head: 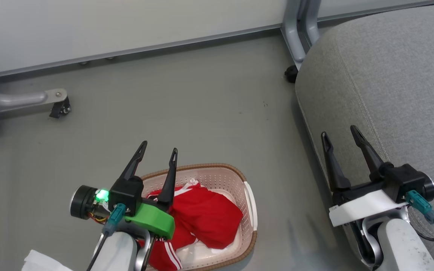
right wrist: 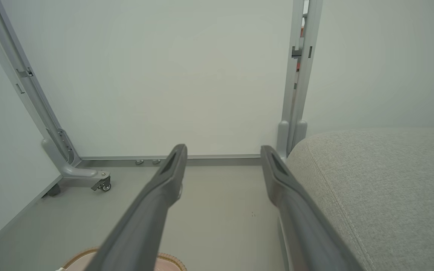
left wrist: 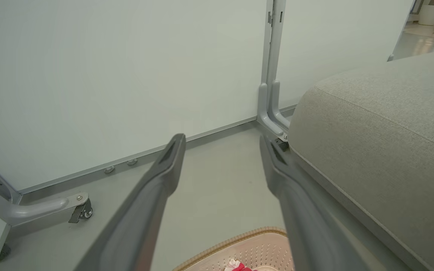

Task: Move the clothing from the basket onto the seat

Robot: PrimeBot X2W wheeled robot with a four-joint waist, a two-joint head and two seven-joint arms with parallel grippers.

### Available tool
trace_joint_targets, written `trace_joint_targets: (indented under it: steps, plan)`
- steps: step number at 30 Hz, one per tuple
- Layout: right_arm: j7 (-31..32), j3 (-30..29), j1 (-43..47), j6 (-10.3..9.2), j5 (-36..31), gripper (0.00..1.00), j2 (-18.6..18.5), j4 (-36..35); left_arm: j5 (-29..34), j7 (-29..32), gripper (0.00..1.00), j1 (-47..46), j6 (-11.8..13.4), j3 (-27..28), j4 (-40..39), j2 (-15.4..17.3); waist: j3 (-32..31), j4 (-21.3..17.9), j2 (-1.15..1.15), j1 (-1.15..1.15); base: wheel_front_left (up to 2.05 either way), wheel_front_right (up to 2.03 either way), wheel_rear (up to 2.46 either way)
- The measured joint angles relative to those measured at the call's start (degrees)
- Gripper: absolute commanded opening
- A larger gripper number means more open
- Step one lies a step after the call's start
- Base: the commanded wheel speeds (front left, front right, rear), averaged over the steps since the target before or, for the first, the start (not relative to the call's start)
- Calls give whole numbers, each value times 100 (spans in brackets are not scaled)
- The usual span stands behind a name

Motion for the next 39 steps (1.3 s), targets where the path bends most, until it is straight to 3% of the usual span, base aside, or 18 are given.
trace_joint_targets:
  steps: [19, 39]
  plan:
    - [0, 176, -604, 0, 142, 100, -7, -314, 204, -1, 100, -889, -224, -433, 1230, 160, 1183, -892, 0, 0, 0, 0, 0]
    - [0, 264, -1211, 1, 257, 100, -7, -716, 332, 0, 100, -2176, -244, -423, 3200, 543, 2740, -1392, 0, 1, 0, 0, 0]
